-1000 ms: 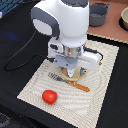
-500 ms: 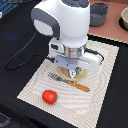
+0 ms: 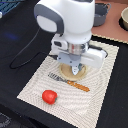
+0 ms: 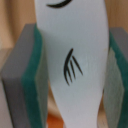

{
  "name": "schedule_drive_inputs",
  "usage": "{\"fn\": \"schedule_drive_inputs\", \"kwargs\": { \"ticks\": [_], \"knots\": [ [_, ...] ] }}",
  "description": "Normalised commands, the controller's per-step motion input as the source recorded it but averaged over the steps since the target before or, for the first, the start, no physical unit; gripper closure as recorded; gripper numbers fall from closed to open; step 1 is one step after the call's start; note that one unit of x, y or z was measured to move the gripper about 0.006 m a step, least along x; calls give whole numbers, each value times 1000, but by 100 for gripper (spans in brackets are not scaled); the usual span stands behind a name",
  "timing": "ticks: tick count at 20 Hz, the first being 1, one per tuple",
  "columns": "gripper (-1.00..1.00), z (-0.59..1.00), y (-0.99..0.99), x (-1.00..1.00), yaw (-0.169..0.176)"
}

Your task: Interact with the objects in diverse but meaningful ways.

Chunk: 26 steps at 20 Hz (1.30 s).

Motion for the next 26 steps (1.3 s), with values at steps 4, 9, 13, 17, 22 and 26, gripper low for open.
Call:
{"fn": "schedule_drive_inputs", "kwargs": {
  "ticks": [4, 9, 13, 17, 22, 26],
  "knots": [
    [100, 290, 168, -972, 15],
    [100, 10, 7, -1000, 0],
    [100, -23, -21, -1000, 0],
    [100, -76, -104, -1000, 0],
    [100, -138, -159, -1000, -6],
    [100, -70, -304, -505, -72]
  ]
}}
